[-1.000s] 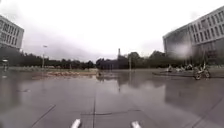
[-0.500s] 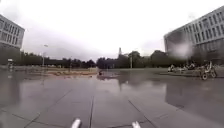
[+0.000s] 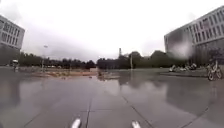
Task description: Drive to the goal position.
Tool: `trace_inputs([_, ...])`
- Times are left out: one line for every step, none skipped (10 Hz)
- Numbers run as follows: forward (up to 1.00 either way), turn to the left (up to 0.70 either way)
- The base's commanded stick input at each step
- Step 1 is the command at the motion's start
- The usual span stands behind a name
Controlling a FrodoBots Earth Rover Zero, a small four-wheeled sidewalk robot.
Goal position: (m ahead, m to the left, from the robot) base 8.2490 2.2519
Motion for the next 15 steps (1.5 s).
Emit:
trace_inputs([0.70, -0.32])
trace_inputs([0.70, -0.32])
trace_inputs([0.70, -0.04])
trace_inputs([0.70, 0.00])
trace_inputs([0.70, 0.00])
trace_inputs([0.70, 0.00])
trace_inputs([0.70, 0.00])
trace_inputs([0.70, 0.00])
trace_inputs([0.70, 0.00])
trace_inputs([0.70, 0.00])
trace_inputs([0.70, 0.00])
trace_inputs([0.70, 0.00])
trace_inputs([0.70, 0.00])
trace_inputs([0.70, 0.00])
trace_inputs([0.70, 0.00])
